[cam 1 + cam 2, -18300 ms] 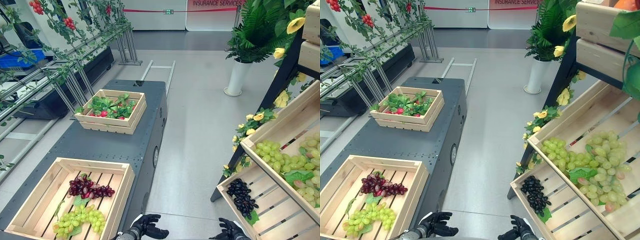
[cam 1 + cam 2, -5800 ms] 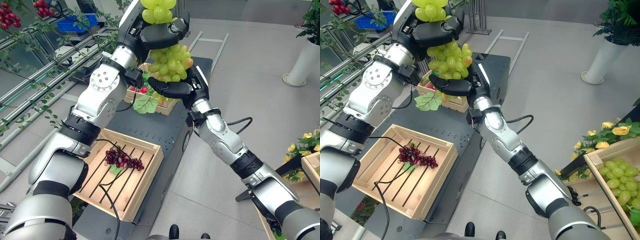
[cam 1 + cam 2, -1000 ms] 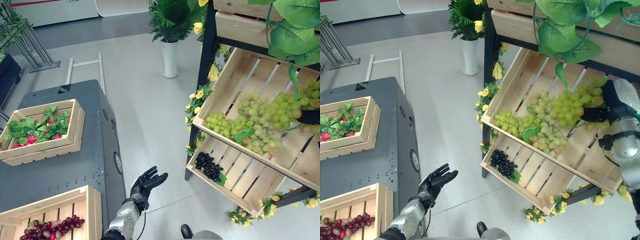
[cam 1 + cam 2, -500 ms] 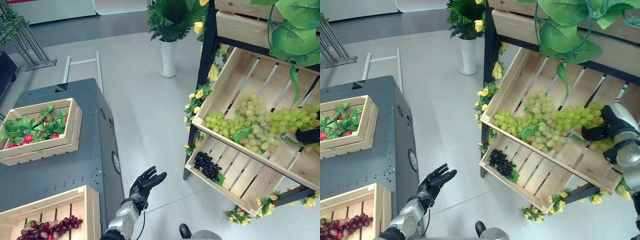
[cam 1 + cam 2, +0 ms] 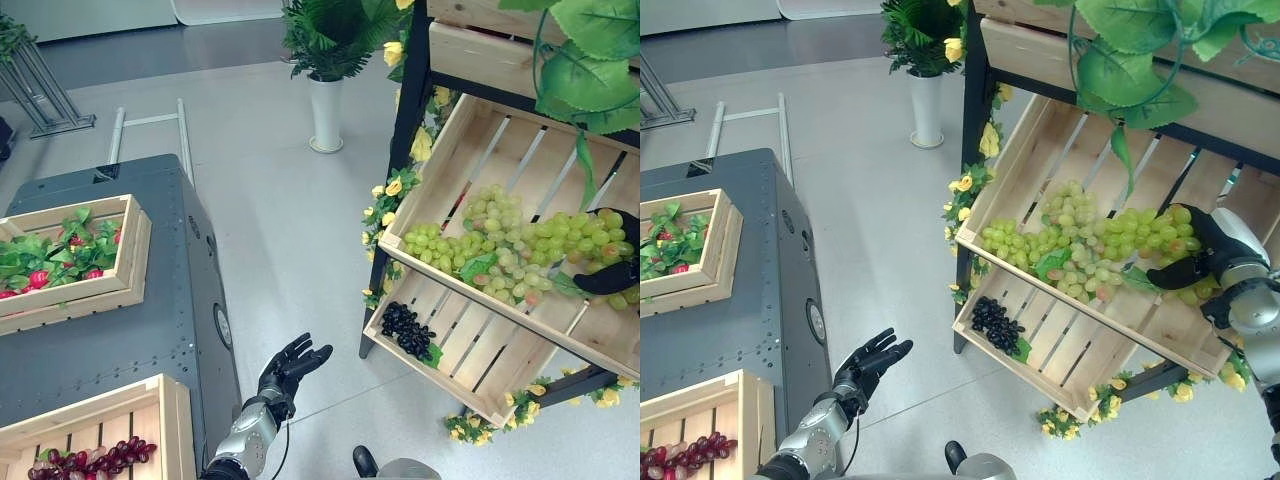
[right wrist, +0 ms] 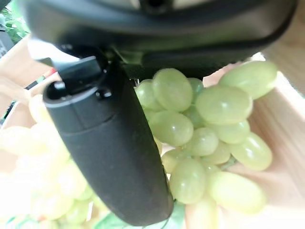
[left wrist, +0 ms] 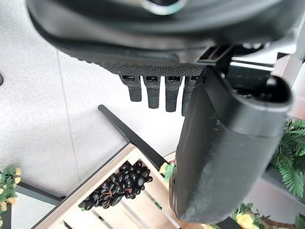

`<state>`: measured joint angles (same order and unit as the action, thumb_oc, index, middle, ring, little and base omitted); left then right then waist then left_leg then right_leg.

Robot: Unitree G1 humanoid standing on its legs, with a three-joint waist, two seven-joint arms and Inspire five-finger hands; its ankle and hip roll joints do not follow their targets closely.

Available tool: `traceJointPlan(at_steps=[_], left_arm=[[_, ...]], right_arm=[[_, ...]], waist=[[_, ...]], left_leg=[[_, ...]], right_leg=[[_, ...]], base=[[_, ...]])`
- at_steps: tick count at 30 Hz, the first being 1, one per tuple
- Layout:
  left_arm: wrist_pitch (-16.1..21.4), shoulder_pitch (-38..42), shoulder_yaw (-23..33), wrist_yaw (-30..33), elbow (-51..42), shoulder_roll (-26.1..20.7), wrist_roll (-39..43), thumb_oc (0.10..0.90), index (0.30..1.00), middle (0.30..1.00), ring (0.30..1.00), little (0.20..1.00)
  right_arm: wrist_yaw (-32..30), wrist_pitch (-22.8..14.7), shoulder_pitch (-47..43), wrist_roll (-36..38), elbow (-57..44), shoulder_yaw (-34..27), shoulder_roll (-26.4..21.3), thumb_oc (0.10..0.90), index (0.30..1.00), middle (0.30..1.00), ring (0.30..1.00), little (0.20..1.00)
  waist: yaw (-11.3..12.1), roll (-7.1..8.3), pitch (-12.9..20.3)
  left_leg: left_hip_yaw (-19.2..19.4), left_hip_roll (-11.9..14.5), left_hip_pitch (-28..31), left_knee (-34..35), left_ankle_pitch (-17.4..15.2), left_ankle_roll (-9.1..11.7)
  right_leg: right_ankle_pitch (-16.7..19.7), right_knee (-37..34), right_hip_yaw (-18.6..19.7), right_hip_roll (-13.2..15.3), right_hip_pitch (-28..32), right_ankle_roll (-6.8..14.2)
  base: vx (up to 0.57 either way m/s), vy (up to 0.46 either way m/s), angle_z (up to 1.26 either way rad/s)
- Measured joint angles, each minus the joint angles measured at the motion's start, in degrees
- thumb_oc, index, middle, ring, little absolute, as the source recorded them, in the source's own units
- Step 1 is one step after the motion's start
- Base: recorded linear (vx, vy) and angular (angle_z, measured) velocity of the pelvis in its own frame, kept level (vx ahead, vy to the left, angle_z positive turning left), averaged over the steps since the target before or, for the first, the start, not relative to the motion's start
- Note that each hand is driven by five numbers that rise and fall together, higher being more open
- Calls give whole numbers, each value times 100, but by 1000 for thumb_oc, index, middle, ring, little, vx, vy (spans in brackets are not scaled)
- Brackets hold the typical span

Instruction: Pick up the fruits from the basket on one side to the basket on the other side

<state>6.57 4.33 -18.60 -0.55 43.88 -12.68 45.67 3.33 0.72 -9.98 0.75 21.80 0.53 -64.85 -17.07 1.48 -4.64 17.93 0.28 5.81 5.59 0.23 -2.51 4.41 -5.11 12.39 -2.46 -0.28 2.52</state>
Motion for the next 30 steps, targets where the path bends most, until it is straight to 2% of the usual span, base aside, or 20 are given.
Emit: traceJointPlan(at_steps=[7, 14, 17, 21, 30], left_arm=[[0, 0, 1, -120, 1, 10, -10, 800, 900, 900, 900, 900], [0, -5, 3, -152, 7, 61, -12, 800, 900, 900, 900, 900], [1, -19, 43, -166, 20, 84, -12, 800, 900, 900, 900, 900], [2, -42, 111, -211, 121, 111, -13, 800, 900, 900, 900, 900], [11, -172, 124, -268, 268, 129, -11, 800, 900, 900, 900, 900]], right_arm=[[-7, -184, 458, 425, -573, -229, 54, 800, 900, 900, 900, 900], [-8, -347, 881, 424, -1117, -494, 89, 800, 900, 900, 900, 900], [-19, -500, 1135, 421, -1481, -733, 90, 800, 900, 900, 900, 900], [-165, -892, 1492, 409, -2129, -977, 165, 800, 900, 900, 900, 900], [-482, -1243, 1844, -112, -2830, -1540, 246, 800, 900, 900, 900, 900]], waist=[[-92, -21, 13], [-178, -102, 62], [-256, -138, 84], [-374, -144, 101], [-396, -133, 302]], left_leg=[[54, 8, 18, 0, -1, 2], [113, 16, 21, 1, -6, 6], [118, 19, 5, 1, -9, 6], [140, 26, 3, 1, -11, 15], [243, 16, -21, 1, -36, 12]], right_leg=[[1, 0, 101, -19, -1, 3], [7, 0, 147, -30, -21, 12], [7, 0, 160, -35, -39, 12], [8, 1, 183, -49, -49, 11], [15, 1, 284, -60, -104, 22]], base=[[3, 7, -4], [3, 4, -4], [3, 5, -1], [0, 5, -1], [3, 12, -5]])
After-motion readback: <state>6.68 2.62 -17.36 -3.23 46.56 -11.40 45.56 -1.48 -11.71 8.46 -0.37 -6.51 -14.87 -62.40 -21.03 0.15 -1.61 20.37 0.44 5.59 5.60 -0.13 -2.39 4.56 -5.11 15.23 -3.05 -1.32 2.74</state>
